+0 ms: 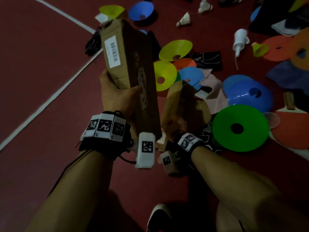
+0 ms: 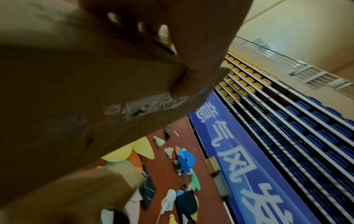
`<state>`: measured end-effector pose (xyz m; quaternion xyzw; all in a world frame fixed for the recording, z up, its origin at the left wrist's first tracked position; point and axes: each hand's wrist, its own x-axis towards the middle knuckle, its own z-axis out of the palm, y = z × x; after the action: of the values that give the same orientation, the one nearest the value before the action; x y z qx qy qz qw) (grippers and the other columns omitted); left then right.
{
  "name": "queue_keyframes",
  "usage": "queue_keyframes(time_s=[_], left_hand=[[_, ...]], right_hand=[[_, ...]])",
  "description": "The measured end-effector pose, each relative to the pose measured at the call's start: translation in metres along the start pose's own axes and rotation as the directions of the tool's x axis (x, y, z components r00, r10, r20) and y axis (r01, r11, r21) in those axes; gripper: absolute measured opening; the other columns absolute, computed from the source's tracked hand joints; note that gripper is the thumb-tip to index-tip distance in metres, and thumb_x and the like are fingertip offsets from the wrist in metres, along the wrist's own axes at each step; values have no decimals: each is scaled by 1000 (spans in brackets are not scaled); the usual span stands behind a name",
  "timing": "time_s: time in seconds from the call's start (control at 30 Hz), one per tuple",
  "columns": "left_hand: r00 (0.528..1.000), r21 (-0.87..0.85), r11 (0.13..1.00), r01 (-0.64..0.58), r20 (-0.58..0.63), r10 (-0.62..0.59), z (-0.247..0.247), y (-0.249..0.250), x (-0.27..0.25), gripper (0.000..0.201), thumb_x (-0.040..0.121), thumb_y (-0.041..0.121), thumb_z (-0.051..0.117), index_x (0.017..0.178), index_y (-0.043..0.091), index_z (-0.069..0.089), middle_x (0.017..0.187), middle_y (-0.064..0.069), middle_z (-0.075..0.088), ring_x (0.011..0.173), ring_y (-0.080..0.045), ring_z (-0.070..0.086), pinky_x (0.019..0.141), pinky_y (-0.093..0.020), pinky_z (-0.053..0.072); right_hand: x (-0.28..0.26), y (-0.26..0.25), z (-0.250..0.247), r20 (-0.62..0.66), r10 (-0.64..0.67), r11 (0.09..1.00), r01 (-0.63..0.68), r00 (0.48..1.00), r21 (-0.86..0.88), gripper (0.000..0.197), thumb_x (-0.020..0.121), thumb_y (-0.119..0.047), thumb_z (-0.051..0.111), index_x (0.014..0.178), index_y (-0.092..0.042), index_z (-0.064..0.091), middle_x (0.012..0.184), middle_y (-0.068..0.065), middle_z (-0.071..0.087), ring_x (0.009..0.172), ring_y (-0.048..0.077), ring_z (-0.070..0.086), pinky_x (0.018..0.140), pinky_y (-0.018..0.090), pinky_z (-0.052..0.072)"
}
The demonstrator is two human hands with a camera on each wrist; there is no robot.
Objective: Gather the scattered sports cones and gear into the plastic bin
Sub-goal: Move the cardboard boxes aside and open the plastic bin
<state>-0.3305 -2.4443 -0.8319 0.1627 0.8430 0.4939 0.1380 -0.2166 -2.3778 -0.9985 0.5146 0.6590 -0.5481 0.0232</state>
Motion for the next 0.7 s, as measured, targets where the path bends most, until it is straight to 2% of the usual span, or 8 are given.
queue_keyframes(time_s=[0.1,0.2,0.27,0.3,0.37,0.47,0.6,0.7], left_hand=[[996,-3,997,-83,34,83,11,6,2,87,60,24,78,138,29,39,107,23,56,93,5,58,82,-25,50],[997,-43,998,-48,57,50,26,10,7,83,62,21,77,137,26,39,111,15,59,96,-4,61,81,-29,53],[997,-84,996,-3,73,9,35,13,11,75,67,18,77,133,21,43,113,7,62,95,-10,65,75,-29,56],[996,-107,994,22,92,-12,42,16,11,71,69,18,77,132,20,45,112,5,63,93,-12,66,71,-28,56],[992,-122,991,63,120,-48,51,22,9,66,72,19,77,131,19,46,111,4,64,90,-12,67,66,-25,56],[989,-121,992,41,143,-24,64,29,3,69,72,20,79,132,20,46,114,5,63,92,-11,65,65,-21,52],[990,-54,996,-71,121,77,62,32,-7,76,72,14,77,136,22,39,115,9,55,97,-11,57,77,-24,49],[978,-18,997,-69,195,71,61,28,-15,76,66,15,79,132,21,42,115,0,60,98,-19,63,85,-44,55]], right_hand=[[4,-8,-58,-180,86,938,-19,980,347,34,87,0,56,117,-11,46,106,11,55,91,27,55,71,33,47],[-1,-2,-117,-145,113,781,3,983,625,40,73,12,55,95,-16,37,82,5,47,67,17,47,52,26,39],[-11,2,-148,-157,112,589,61,981,806,41,57,5,54,82,-20,32,74,5,51,64,20,49,60,26,42],[-24,2,-162,-152,101,474,87,983,876,31,56,-4,56,80,-13,40,80,10,55,72,25,54,70,31,46],[-37,7,-182,-155,79,340,119,985,933,46,66,-29,69,102,-1,64,104,18,65,92,35,61,88,44,51],[-57,16,-208,-232,43,383,198,972,902,70,65,-54,78,115,-7,68,117,22,66,106,40,63,96,56,49],[-85,33,-239,-253,19,370,229,967,901,25,77,-19,65,100,-10,68,103,17,64,95,38,59,93,52,45],[-101,44,-256,-335,13,278,318,942,906,37,88,-12,57,125,-6,59,113,13,64,101,36,62,84,48,53]])
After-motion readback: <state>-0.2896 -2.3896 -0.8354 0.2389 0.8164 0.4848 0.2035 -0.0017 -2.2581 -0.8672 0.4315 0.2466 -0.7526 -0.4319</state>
